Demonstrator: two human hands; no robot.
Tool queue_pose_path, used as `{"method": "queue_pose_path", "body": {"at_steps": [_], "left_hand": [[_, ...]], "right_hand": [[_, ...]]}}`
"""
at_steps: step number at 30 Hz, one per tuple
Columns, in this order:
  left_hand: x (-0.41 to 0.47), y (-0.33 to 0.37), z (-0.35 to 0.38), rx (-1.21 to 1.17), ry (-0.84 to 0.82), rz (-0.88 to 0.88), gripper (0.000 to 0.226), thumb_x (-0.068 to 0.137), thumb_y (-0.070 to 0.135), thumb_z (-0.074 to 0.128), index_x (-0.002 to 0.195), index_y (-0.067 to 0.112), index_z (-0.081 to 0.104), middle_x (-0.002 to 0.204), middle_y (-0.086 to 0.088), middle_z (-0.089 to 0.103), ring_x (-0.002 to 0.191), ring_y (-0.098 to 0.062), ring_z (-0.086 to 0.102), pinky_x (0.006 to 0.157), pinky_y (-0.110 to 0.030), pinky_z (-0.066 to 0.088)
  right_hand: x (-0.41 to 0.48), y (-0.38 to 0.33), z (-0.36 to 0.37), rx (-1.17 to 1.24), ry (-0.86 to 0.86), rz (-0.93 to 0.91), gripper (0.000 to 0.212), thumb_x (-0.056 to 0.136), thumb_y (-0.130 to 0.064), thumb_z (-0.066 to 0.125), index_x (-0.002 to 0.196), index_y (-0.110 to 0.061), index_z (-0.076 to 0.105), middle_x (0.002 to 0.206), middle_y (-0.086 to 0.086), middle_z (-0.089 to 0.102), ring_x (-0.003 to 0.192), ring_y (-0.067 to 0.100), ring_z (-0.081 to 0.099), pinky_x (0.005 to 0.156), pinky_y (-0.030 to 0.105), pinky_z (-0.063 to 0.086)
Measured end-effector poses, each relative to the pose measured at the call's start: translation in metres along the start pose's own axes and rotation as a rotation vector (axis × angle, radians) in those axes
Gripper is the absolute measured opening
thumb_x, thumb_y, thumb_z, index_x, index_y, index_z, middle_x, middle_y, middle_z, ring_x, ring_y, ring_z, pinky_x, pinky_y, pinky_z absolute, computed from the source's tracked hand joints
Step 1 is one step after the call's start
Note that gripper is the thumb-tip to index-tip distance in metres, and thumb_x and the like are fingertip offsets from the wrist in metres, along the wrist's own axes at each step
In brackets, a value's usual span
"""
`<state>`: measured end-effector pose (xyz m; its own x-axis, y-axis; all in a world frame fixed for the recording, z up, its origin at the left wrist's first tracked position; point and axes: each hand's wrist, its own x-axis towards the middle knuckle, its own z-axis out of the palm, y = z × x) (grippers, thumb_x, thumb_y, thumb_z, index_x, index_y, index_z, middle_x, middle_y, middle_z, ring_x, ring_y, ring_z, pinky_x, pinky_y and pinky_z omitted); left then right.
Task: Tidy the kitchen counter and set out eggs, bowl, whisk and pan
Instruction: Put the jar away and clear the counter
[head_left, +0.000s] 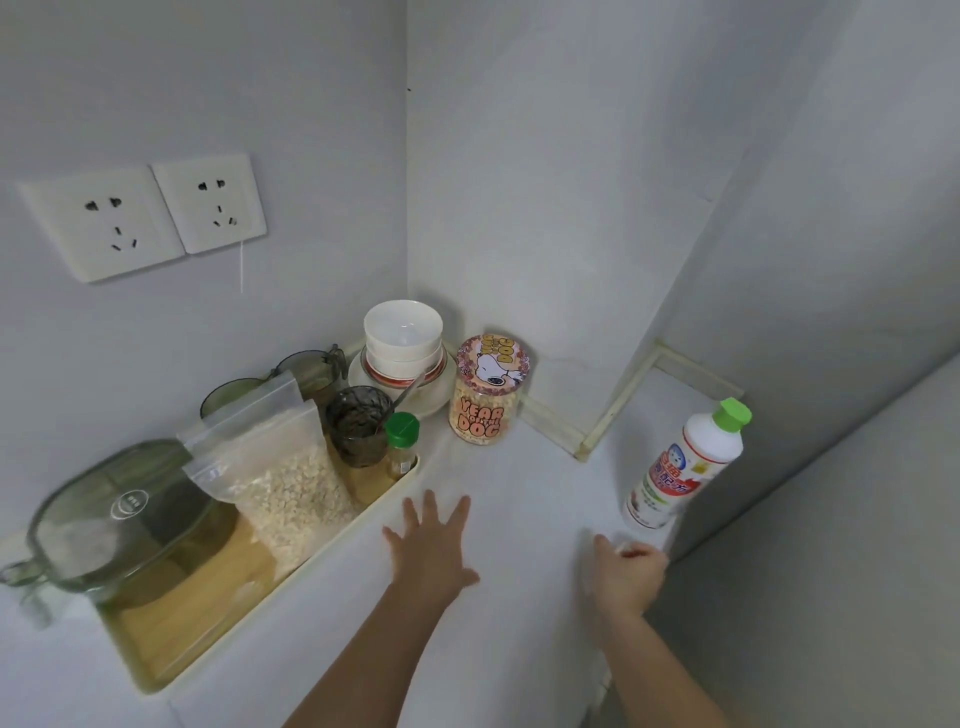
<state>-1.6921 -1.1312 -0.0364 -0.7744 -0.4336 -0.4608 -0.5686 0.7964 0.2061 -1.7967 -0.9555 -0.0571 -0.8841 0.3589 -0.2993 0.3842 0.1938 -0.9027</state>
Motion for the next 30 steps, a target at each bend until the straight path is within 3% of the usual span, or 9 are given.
{"method": "queue_pose_path", "body": {"at_steps": [3,6,8,10,16,19,23,30], "left_hand": [[-0.008,-0.008,0.002,0.031,-0.064,-0.050,0.100,0.080,0.046,0.070,0.151,0.036,0.001,0.159,-0.013,-0.010,0.145,-0.041,-0.005,0.108,-0.065,0.023],[-0.013,-0.012,0.007,0.041,-0.066,-0.075,0.095,0.079,0.046,0.071,0.150,0.036,0.009,0.158,-0.012,-0.005,0.145,-0.037,-0.002,0.105,-0.062,0.033],[-0.015,-0.011,0.007,0.042,-0.058,-0.089,0.094,0.078,0.045,0.072,0.150,0.035,0.011,0.157,-0.012,-0.003,0.144,-0.037,-0.001,0.103,-0.061,0.034],[-0.014,-0.009,0.006,0.035,-0.053,-0.095,0.094,0.077,0.044,0.073,0.149,0.035,0.013,0.157,-0.013,-0.002,0.144,-0.038,0.000,0.102,-0.062,0.034],[-0.010,-0.009,0.008,0.055,-0.050,-0.101,0.092,0.076,0.042,0.075,0.147,0.034,0.018,0.155,-0.013,0.001,0.142,-0.039,0.004,0.100,-0.063,0.037],[-0.009,-0.008,0.009,0.061,-0.042,-0.104,0.091,0.075,0.044,0.075,0.146,0.036,0.018,0.154,-0.012,0.002,0.142,-0.038,0.005,0.099,-0.061,0.038],[-0.006,-0.008,0.009,0.065,-0.043,-0.118,0.092,0.075,0.044,0.075,0.146,0.037,0.018,0.155,-0.011,0.002,0.142,-0.037,0.005,0.099,-0.060,0.039],[-0.004,-0.006,0.011,0.084,-0.045,-0.118,0.094,0.075,0.045,0.075,0.147,0.037,0.015,0.155,-0.011,0.000,0.142,-0.038,0.003,0.098,-0.059,0.039]], "right_hand": [[0.015,-0.005,-0.012,0.046,0.119,0.017,0.076,0.066,-0.009,0.084,0.130,-0.004,0.043,0.127,0.020,0.051,0.110,0.040,0.057,0.095,0.051,0.049],[0.033,-0.017,-0.016,-0.028,0.101,-0.141,0.092,0.060,-0.019,0.088,0.138,-0.011,0.040,0.134,0.015,0.049,0.121,0.036,0.053,0.101,0.053,0.045],[0.043,-0.025,-0.017,-0.076,0.044,-0.192,0.079,0.062,-0.026,0.087,0.130,-0.017,0.047,0.126,0.010,0.058,0.114,0.031,0.059,0.098,0.050,0.048],[0.050,-0.033,-0.018,-0.135,-0.019,-0.204,0.060,0.070,-0.023,0.083,0.120,-0.013,0.052,0.118,0.009,0.063,0.107,0.031,0.062,0.093,0.047,0.050],[0.035,-0.034,0.002,-0.160,-0.210,-0.348,0.042,0.074,-0.013,0.080,0.105,-0.017,0.052,0.104,0.004,0.062,0.092,0.019,0.058,0.084,0.032,0.045],[0.029,-0.035,0.027,-0.190,-0.299,-0.436,0.043,0.071,-0.013,0.082,0.103,-0.022,0.054,0.108,0.005,0.060,0.093,0.021,0.061,0.085,0.036,0.050],[0.037,-0.042,0.051,-0.216,-0.337,-0.443,0.049,0.074,-0.018,0.081,0.115,-0.015,0.055,0.116,0.007,0.057,0.100,0.021,0.060,0.087,0.033,0.048],[0.041,-0.051,0.061,-0.174,-0.362,-0.473,0.046,0.075,-0.010,0.080,0.113,-0.011,0.054,0.107,0.000,0.059,0.093,0.013,0.056,0.081,0.028,0.044]]}}
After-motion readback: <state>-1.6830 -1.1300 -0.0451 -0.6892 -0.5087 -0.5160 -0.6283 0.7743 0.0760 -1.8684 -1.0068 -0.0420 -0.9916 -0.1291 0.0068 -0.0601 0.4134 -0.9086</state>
